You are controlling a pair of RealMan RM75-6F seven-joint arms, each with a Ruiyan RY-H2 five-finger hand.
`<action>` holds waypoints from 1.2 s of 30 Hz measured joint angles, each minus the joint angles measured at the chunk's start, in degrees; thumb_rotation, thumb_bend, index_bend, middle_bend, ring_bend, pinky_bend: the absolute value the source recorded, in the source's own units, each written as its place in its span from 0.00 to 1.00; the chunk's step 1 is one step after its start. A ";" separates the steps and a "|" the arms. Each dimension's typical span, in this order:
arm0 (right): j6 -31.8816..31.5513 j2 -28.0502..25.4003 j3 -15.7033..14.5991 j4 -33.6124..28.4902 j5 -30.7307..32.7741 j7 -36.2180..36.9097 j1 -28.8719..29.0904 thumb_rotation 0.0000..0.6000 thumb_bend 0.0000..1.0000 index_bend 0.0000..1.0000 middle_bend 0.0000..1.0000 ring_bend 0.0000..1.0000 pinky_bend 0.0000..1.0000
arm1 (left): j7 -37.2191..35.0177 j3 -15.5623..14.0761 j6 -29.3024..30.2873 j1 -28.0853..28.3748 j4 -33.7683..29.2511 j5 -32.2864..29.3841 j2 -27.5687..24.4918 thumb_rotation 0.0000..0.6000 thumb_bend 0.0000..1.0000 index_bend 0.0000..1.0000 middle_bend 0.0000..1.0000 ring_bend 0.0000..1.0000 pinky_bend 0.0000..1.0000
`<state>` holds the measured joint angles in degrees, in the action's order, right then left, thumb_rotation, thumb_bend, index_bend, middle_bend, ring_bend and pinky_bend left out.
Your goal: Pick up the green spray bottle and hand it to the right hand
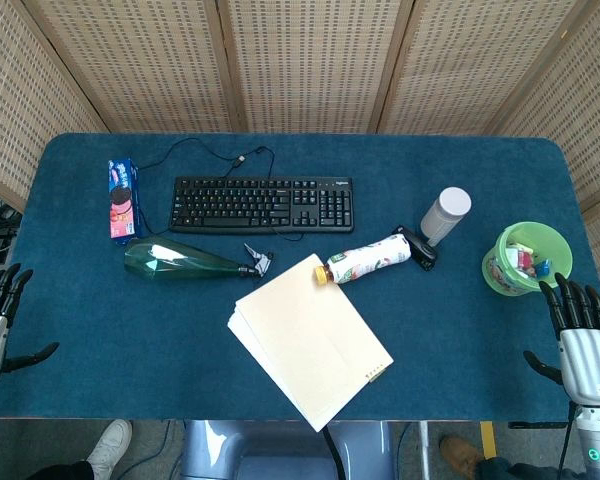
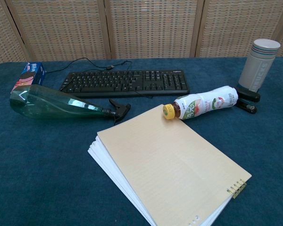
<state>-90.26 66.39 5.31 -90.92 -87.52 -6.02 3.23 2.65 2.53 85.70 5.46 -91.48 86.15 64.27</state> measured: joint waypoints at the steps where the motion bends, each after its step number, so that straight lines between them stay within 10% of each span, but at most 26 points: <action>1: -0.04 0.00 0.00 -0.01 -0.03 0.01 -0.02 1.00 0.00 0.00 0.00 0.00 0.00 | 0.00 -0.01 0.02 0.00 0.03 0.05 0.01 1.00 0.00 0.00 0.00 0.00 0.00; 14: 0.11 0.10 0.19 -0.09 0.52 -0.45 -0.13 1.00 0.00 0.00 0.00 0.00 0.00 | 5.33 1.72 -5.06 4.59 -0.87 -0.05 0.47 1.00 0.00 0.00 0.00 0.00 0.00; 23: 0.79 0.92 0.91 0.67 1.95 -2.01 0.27 1.00 0.00 0.00 0.00 0.00 0.00 | 18.15 5.71 -22.55 17.77 -2.75 -4.04 1.13 1.00 0.00 0.00 0.00 0.00 0.00; 36: 2.89 1.87 2.00 2.86 5.34 -2.34 0.90 1.00 0.00 0.00 0.00 0.00 0.00 | 28.77 8.18 -36.93 32.86 10.90 -12.95 16.88 1.00 0.00 0.00 0.00 0.00 0.00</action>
<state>-87.36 68.26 7.31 -88.05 -82.18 -8.36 4.13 31.42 10.71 48.77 38.32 -80.58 73.21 81.15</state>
